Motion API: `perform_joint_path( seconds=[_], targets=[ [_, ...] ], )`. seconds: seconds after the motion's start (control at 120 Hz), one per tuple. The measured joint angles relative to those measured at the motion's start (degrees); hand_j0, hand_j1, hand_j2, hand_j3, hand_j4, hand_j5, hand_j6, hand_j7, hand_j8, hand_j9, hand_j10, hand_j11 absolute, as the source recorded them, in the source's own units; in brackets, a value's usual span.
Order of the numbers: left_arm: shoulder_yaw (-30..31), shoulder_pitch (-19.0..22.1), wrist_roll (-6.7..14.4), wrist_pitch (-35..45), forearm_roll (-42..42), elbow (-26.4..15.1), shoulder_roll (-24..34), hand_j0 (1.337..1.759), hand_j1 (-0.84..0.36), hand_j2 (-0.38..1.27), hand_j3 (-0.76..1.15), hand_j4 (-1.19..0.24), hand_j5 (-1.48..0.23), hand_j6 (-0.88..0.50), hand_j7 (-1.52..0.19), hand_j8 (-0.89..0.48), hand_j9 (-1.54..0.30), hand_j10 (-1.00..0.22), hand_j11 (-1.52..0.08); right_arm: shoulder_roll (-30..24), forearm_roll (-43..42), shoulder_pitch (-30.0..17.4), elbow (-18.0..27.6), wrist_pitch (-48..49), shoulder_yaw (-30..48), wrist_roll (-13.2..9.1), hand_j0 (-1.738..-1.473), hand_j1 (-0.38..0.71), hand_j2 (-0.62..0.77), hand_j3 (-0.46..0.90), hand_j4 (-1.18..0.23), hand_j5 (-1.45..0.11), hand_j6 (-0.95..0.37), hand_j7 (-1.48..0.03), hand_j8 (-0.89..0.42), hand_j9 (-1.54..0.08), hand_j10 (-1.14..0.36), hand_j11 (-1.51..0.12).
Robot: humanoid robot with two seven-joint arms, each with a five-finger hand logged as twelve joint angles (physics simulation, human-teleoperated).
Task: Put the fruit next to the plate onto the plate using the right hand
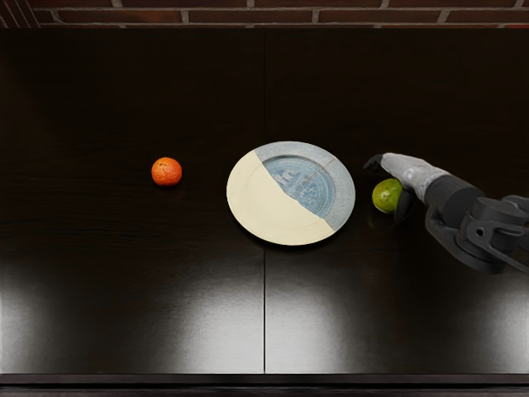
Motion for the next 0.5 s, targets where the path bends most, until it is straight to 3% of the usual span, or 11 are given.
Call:
perform_joint_path(
  seconds=[0.158, 0.325, 0.5],
  targets=[
    [0.0, 0.0, 0.0, 0.0, 0.0, 0.0, 0.0, 1.658, 0.33, 0.00, 0.00, -0.02, -0.02, -0.02, -0.02, -0.02, -0.02, -0.02, -0.02, -0.2, -0.1, -0.6, -0.1, -0.1, 0.1, 0.0, -1.658, 0.02, -0.06, 0.00, -0.32, -0.40, -0.32, -0.40, -0.32, -0.40, -0.32, -0.40],
    [0.0, 0.0, 0.0, 0.0, 0.0, 0.0, 0.0, 1.658, 0.33, 0.00, 0.00, -0.02, -0.02, -0.02, -0.02, -0.02, -0.02, -0.02, -0.02, -0.4, -0.1, -0.7, -0.1, 0.0, 0.2, 0.0, -1.658, 0.14, -0.07, 0.00, -0.42, -0.54, -0.42, -0.54, -0.42, -0.54, -0.42, -0.54],
    [0.0, 0.0, 0.0, 0.0, 0.0, 0.0, 0.0, 1.658, 0.33, 0.00, 0.00, -0.02, -0.02, -0.02, -0.02, -0.02, -0.02, -0.02, -0.02, -0.5, 0.0, -0.8, -0.1, 0.0, 0.3, 0.0, -1.656, 0.19, 0.05, 0.00, -0.51, -0.68, -0.46, -0.66, -0.36, -0.67, -0.51, -0.68]
  ],
)
